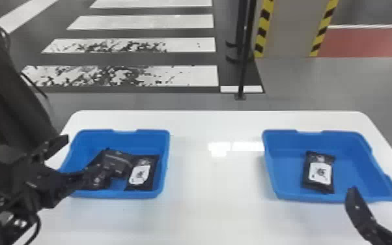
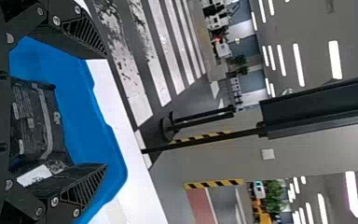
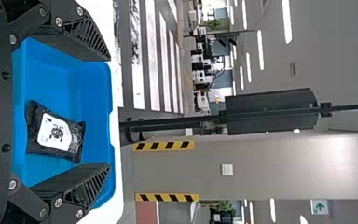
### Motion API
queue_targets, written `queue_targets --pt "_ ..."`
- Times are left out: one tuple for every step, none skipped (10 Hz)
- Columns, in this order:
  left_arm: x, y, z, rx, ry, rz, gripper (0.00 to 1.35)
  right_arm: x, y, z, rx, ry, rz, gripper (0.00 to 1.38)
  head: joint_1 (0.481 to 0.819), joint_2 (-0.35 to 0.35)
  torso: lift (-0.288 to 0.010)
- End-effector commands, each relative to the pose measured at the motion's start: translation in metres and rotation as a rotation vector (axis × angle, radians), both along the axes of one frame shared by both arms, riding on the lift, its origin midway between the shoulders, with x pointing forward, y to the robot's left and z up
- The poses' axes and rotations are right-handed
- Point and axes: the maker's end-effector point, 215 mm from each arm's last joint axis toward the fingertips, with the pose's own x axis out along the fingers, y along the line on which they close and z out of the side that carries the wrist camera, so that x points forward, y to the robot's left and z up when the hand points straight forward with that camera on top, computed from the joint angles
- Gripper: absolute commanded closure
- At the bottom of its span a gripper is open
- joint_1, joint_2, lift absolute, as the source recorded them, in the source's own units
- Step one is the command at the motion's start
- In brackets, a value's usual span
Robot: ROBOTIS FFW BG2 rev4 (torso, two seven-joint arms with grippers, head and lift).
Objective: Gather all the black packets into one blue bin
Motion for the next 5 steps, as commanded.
queue_targets --pt "-0.03 -0.006 0.01 -0.062 -0.058 -0.005 0.22 0.013 0.01 0.01 -0.022 0.017 0.031 0.23 0.695 0.042 -0.11" --pt "-0.053 -0.012 0.018 -0.079 -0.084 -0.012 0.22 0.02 0.016 0.011 -0.042 0.048 0.053 0.23 0.695 0.044 -0.11" --pt "-0.073 -0.019 0.025 -0.108 -0.117 -0.023 0.22 0.028 0.02 0.006 -0.065 0.097 0.078 0.23 0.695 0.049 -0.11" --pt "-0.09 -0.021 0.029 -0.161 -0.139 -0.016 0.22 0.037 0.022 -0.01 -0.072 0.173 0.101 0.23 0.695 0.051 -0.11" --pt "-0.105 -0.025 0.036 -0.19 -0.146 -0.013 0.22 0.046 0.024 -0.029 -0.06 0.236 0.125 0.23 0.695 0.052 -0.11"
